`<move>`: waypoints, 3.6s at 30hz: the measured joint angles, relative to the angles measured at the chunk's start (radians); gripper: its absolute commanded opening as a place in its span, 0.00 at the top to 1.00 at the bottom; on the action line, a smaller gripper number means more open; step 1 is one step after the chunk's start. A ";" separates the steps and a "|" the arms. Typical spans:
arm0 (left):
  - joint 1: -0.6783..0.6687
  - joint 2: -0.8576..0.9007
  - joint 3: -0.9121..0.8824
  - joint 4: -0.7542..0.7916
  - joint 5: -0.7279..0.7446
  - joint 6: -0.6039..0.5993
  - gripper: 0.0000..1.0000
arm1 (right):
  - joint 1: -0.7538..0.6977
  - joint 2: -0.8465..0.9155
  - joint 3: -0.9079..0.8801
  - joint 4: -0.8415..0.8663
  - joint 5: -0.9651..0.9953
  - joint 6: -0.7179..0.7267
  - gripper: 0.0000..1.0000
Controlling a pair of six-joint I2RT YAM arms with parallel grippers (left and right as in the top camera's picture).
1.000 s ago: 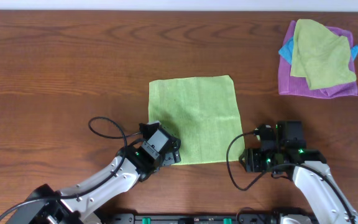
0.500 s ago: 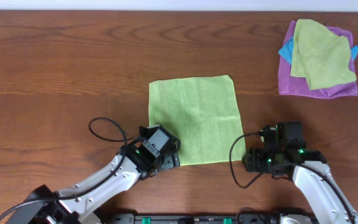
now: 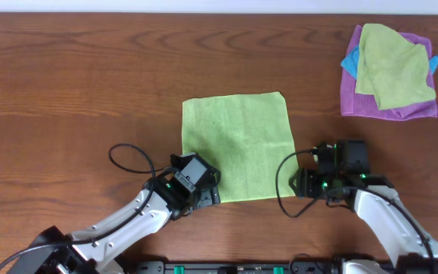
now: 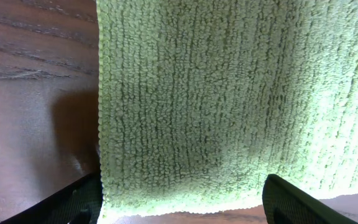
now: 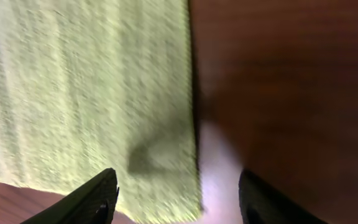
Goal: Fold the cloth
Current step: 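Grasp the towel's near corners with left and right grippers, then hold the near corners with both grippers, keeping the towel flat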
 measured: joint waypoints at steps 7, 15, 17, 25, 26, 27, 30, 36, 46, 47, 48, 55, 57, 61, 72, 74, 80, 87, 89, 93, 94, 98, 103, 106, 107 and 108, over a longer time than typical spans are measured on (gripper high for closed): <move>0.000 0.000 0.000 0.000 0.000 0.000 0.16 | 0.064 0.034 0.014 0.010 -0.034 0.055 0.45; 0.001 0.001 -0.003 -0.007 0.002 -0.006 0.81 | 0.072 0.039 0.014 -0.021 -0.006 0.141 0.74; 0.003 0.005 -0.011 -0.017 0.011 -0.008 0.94 | 0.074 0.041 0.014 -0.029 0.006 0.163 0.78; 0.004 0.009 -0.017 -0.016 0.029 -0.023 0.93 | 0.074 0.042 0.013 -0.031 0.009 0.190 0.76; 0.004 0.009 -0.017 -0.015 0.029 -0.023 0.84 | 0.074 0.042 0.013 -0.031 0.009 0.192 0.76; 0.004 0.009 -0.017 -0.015 0.031 -0.019 0.73 | 0.074 0.042 0.013 -0.031 0.009 0.193 0.76; 0.002 0.009 -0.014 0.006 0.050 -0.026 0.70 | 0.074 0.042 0.014 -0.036 0.008 0.198 0.77; -0.002 0.006 -0.004 0.017 0.071 -0.026 0.26 | 0.075 0.041 0.016 -0.063 -0.007 0.231 0.73; -0.001 -0.002 0.010 -0.138 0.132 -0.023 0.26 | 0.075 0.042 0.016 -0.079 -0.008 0.262 0.77; -0.001 -0.002 0.011 -0.159 0.136 -0.023 0.26 | 0.075 0.042 0.016 -0.079 -0.008 0.262 0.77; -0.001 -0.003 0.011 -0.176 0.140 -0.023 0.26 | 0.075 0.042 0.016 -0.079 -0.008 0.263 0.78; -0.001 -0.003 0.011 -0.205 0.148 -0.023 0.27 | 0.075 0.042 0.016 -0.082 -0.006 0.265 0.79; -0.001 -0.003 0.011 -0.207 0.141 -0.023 0.29 | 0.075 0.042 0.016 -0.082 -0.006 0.265 0.79; -0.003 -0.003 0.011 -0.249 0.094 -0.031 0.30 | 0.075 0.042 0.016 -0.082 -0.005 0.265 0.79; -0.004 0.000 0.007 -0.281 0.010 -0.148 0.28 | 0.075 0.042 0.016 -0.082 -0.005 0.265 0.78; -0.004 -0.002 0.005 -0.273 0.008 -0.157 0.29 | 0.075 0.042 0.016 -0.082 -0.005 0.265 0.78; -0.004 -0.010 0.003 -0.213 -0.013 -0.145 0.29 | 0.075 0.042 0.016 -0.082 -0.006 0.265 0.78; -0.004 -0.013 0.003 -0.209 -0.019 -0.119 0.30 | 0.075 0.042 0.016 -0.082 -0.007 0.265 0.78; -0.004 -0.013 0.003 -0.211 -0.021 -0.122 0.30 | 0.075 0.042 0.016 -0.082 -0.007 0.265 0.78; -0.004 -0.012 0.003 -0.215 -0.035 -0.137 0.50 | 0.075 0.042 0.016 -0.082 -0.007 0.265 0.78; -0.004 -0.012 0.002 -0.216 -0.048 -0.141 0.56 | 0.075 0.042 0.016 -0.082 -0.007 0.265 0.77; -0.004 -0.012 -0.002 -0.202 -0.080 -0.138 0.50 | 0.075 0.042 0.016 -0.082 -0.008 0.265 0.77; -0.004 -0.011 -0.004 -0.155 -0.113 -0.143 0.53 | 0.075 0.042 0.016 -0.082 -0.008 0.265 0.76; -0.004 -0.009 -0.004 -0.146 -0.140 -0.145 0.65 | 0.075 0.042 0.016 -0.081 -0.009 0.265 0.76; -0.004 -0.008 -0.005 -0.143 -0.148 -0.150 0.71 | 0.075 0.042 0.016 -0.081 -0.009 0.265 0.76; -0.004 -0.005 -0.006 -0.137 -0.160 -0.143 0.77 | 0.075 0.042 0.016 -0.081 -0.010 0.265 0.76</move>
